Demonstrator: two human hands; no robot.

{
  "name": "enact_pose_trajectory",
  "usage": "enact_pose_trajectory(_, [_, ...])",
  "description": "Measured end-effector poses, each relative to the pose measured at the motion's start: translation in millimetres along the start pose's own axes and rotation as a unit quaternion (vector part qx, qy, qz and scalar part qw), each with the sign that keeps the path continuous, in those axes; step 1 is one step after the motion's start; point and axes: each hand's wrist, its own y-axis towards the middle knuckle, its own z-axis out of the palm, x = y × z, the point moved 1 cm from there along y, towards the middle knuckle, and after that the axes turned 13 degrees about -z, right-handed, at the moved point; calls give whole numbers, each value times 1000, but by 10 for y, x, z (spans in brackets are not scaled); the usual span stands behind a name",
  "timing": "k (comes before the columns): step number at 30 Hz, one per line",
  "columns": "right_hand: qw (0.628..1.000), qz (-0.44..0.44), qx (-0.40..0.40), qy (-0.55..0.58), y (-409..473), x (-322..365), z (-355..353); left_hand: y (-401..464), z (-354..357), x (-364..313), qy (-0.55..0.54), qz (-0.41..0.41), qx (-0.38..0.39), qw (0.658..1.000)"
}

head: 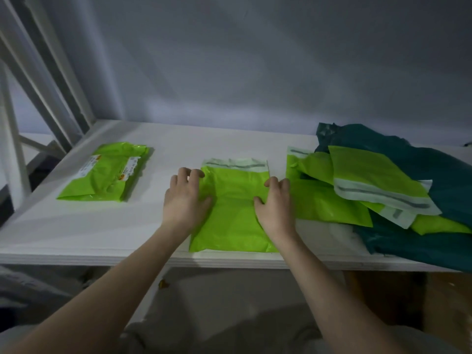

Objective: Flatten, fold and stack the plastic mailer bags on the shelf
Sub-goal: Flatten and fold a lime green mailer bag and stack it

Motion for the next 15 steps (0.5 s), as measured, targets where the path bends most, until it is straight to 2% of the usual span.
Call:
enact_pose_trajectory(2, [998,-36,-29,-38,-13,37,3,-61,-22,-71,-16,42,-15,999])
enact_pose_trajectory(5, [992,-111,-49,-36,-66,180,9,-202,13,-226,-24,103,56,993])
enact_pose_trajectory(7, [987,-158,28,6,-154,272,57,-296,93,-257,-2,140,103,985])
enact_pose_trajectory(9, [977,-184,107,22,-252,264,115,-351,160,-219,13,164,107,981])
enact_pose_trajectory(12, [970,-204,131,-9,-378,152,142,-410,213,-140,24,186,102,977])
enact_pose_trajectory(15, [970,-183,154,-47,-443,110,139,-468,266,-99,31,169,118,978])
